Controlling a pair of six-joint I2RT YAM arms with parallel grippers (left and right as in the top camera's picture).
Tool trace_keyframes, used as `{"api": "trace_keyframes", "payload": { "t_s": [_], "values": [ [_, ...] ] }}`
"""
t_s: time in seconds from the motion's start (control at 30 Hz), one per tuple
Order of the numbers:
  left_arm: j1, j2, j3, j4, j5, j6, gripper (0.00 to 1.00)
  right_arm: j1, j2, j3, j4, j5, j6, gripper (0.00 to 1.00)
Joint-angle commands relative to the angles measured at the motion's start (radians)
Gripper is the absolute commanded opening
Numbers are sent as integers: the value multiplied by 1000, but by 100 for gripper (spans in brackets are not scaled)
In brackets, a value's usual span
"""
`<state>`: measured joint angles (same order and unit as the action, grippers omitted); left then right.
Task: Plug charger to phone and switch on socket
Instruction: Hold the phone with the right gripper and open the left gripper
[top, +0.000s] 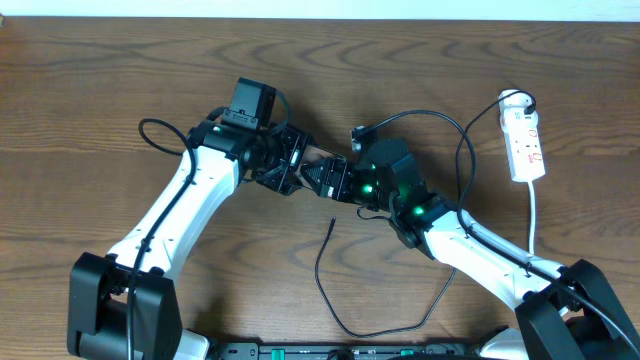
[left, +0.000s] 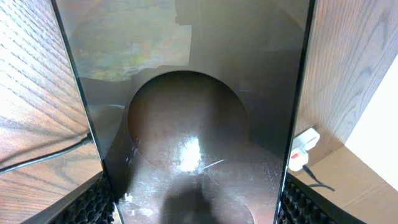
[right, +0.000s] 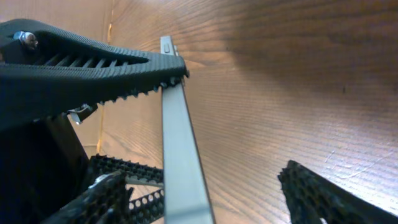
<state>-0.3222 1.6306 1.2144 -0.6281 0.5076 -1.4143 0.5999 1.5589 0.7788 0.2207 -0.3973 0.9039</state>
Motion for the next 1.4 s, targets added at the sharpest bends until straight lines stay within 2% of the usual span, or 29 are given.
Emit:
{"api": "trace_keyframes", "payload": {
  "t_s": [0.0,0.27,0.53,0.6,0.83,1.2,1.37],
  "values": [
    [-11,-32,30,0,28,-5,8,11,7,7,-5,22,-53,71],
    [-22,-32,30,0,32,3,7,18,7,7,-5,33,-53,53],
    [-42,-32,30,0,31,3,7,19,7,7,-8,41,-53,43],
    [-42,-32,30,0,32,3,7,19,7,7,-10,41,-53,35],
    [-42,-32,30,0,32,3,7,19,7,7,-16,51,-53,23],
    [-42,-32,30,0,32,3,7,19,7,7,-16,51,-52,13],
    [-42,-32,30,0,31,3,7,19,7,7,-15,51,-52,12]
  ]
}}
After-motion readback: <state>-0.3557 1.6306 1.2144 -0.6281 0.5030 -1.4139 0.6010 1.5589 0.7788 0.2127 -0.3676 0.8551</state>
